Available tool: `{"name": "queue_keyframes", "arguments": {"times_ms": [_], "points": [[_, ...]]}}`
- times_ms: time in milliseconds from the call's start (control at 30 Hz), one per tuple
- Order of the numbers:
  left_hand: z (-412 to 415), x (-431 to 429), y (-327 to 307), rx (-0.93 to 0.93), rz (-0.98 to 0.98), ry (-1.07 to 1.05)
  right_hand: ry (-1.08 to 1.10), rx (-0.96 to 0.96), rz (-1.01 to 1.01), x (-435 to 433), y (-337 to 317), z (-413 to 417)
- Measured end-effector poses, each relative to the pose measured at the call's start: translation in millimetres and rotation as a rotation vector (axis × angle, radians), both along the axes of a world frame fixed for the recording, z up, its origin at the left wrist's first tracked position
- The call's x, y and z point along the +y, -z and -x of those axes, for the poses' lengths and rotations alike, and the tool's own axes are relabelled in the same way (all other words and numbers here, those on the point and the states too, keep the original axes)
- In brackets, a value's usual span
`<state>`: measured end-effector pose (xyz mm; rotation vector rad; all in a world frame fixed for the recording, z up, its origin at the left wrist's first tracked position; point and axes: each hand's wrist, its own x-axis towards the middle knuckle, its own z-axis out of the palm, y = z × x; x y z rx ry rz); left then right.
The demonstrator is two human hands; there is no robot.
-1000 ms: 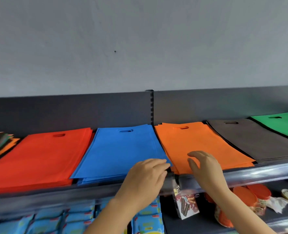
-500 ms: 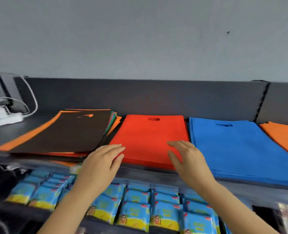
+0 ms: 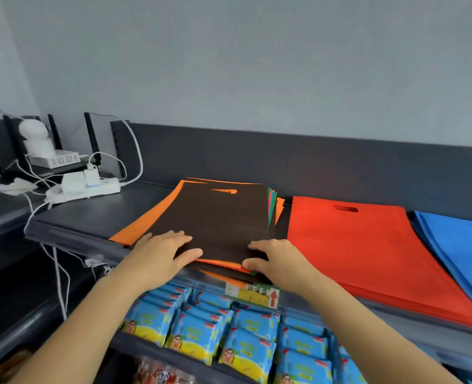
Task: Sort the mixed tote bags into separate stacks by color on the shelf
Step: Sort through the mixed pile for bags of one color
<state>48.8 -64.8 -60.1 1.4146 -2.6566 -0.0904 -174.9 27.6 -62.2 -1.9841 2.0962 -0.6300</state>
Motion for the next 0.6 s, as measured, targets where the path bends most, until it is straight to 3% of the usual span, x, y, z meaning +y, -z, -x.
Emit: {"name": "queue_keyframes", "arguments": {"times_ms": [367,533,600], "points": [[-13.7,-12.7,-18.5,0.03,-0.207,0.082,0.23,0.059,0.084,-16.5,-0.2,-1.3],[-16.2,-13.9,-23.3,0.063,-0.185,0.101,0.335,-0.189,0.186,-25.4,-15.9,7.3],[-15.7,-14.5,-22.0,0.108,-0.162,0.101,0.383,-0.443,0.107,-24.9,-23.2,6.5]]}}
